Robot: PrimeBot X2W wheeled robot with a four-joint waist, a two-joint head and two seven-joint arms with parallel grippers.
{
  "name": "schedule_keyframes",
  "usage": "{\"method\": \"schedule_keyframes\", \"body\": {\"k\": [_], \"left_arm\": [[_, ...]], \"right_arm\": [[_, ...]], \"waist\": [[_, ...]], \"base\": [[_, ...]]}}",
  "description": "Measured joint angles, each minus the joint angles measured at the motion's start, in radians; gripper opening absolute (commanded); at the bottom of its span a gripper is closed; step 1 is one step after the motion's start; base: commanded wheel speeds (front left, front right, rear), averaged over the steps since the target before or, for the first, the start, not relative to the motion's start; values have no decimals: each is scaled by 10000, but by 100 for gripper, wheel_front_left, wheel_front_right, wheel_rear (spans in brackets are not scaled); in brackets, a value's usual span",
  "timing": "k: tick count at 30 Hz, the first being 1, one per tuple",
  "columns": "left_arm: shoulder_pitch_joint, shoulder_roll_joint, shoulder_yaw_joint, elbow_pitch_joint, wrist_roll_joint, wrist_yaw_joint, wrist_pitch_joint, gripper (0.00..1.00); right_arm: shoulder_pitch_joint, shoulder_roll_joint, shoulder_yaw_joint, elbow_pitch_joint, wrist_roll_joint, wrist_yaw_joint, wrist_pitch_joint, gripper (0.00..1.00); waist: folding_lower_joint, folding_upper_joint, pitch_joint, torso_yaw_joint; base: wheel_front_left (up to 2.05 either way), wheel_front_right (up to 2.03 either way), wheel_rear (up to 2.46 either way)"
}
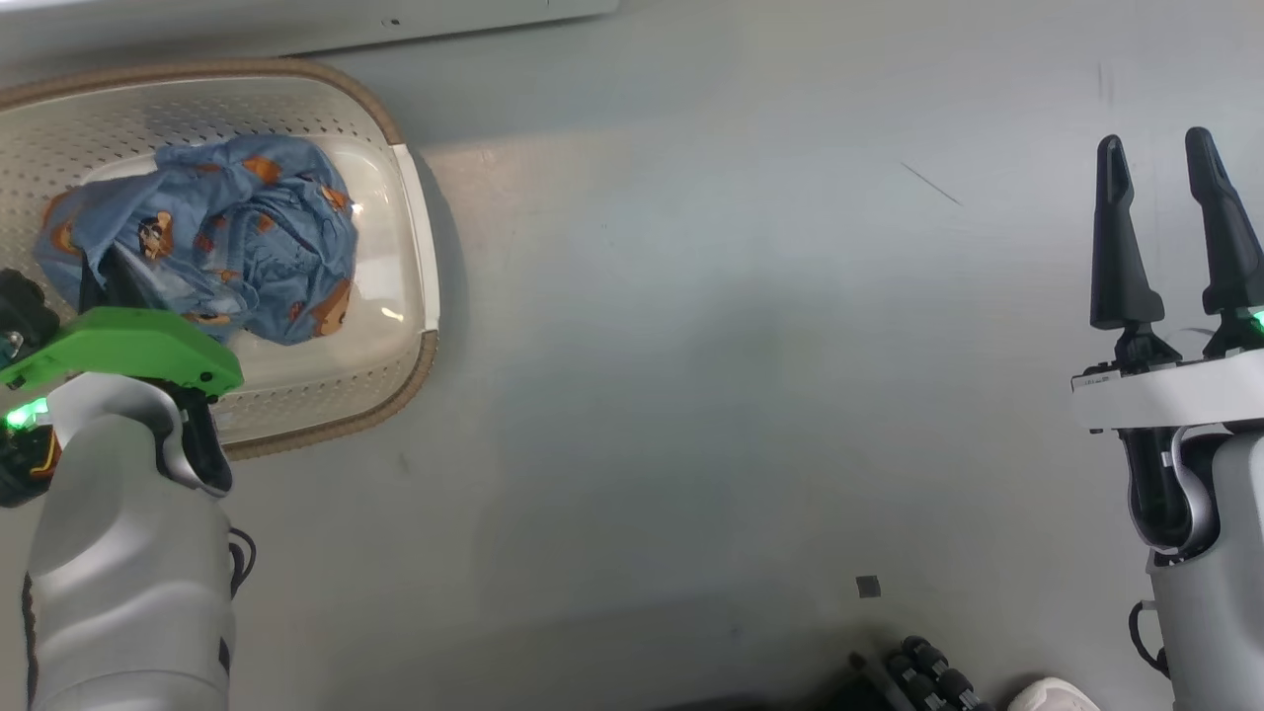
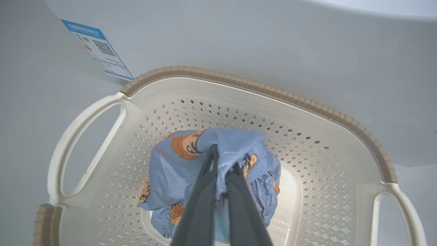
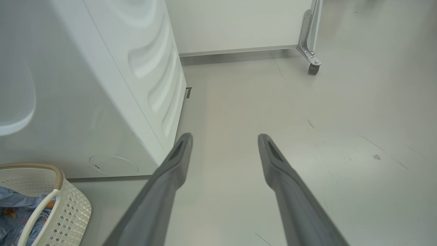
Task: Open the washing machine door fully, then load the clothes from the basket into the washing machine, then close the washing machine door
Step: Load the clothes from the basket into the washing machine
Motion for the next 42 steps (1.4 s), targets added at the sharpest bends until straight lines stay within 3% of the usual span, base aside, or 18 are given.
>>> {"method": "schedule_keyframes", "body": {"k": [26, 42], "left_arm": [[3530, -92, -443, -2583, -4, -132, -29, 0], [6191, -94, -1336, -4625, -685, -221, -29, 0]], "right_arm": [[1669, 144, -19, 767, -159, 0, 0, 100], [3044, 221, 199, 1106, -245, 0, 0, 100]], "waist": [[-1, 0, -3706, 696], [-1, 0, -6100, 792]], "base": [[0, 0, 0], [0, 0, 0]]}}
